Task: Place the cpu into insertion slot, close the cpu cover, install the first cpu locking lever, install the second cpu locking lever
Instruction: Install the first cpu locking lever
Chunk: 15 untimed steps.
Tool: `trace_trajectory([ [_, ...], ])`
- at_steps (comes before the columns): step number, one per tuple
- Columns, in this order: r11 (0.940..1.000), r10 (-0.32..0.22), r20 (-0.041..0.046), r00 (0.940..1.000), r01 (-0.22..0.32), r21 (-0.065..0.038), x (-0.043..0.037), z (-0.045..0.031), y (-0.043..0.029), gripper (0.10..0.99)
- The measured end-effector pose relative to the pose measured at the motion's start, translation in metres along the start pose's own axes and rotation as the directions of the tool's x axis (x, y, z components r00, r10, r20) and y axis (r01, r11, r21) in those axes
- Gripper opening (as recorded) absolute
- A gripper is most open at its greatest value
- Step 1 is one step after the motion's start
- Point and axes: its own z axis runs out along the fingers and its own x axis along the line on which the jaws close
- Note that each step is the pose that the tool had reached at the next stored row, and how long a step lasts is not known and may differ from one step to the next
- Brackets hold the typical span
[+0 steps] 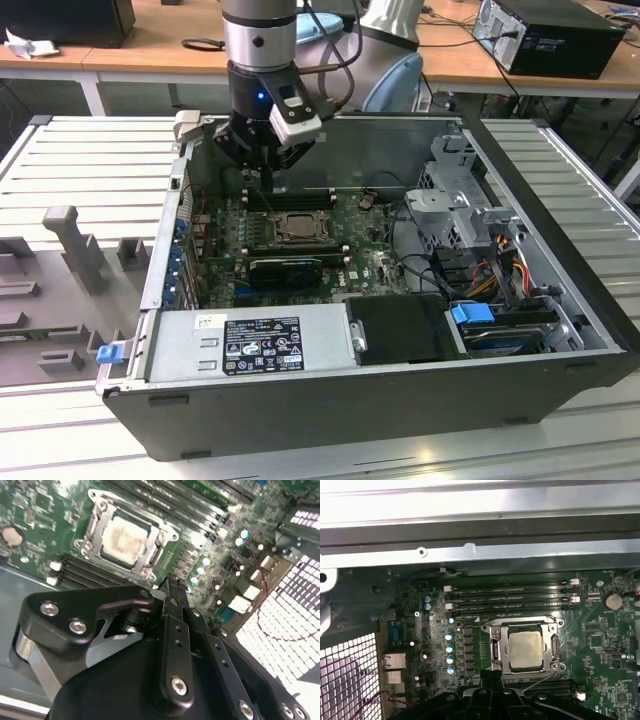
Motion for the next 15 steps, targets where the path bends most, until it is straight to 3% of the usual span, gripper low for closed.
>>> trace_trajectory([
  [15,0.9998,-0.020,0.0002,0.9998,0.020,0.000,0.0177,0.0138,0.0025,0.106],
])
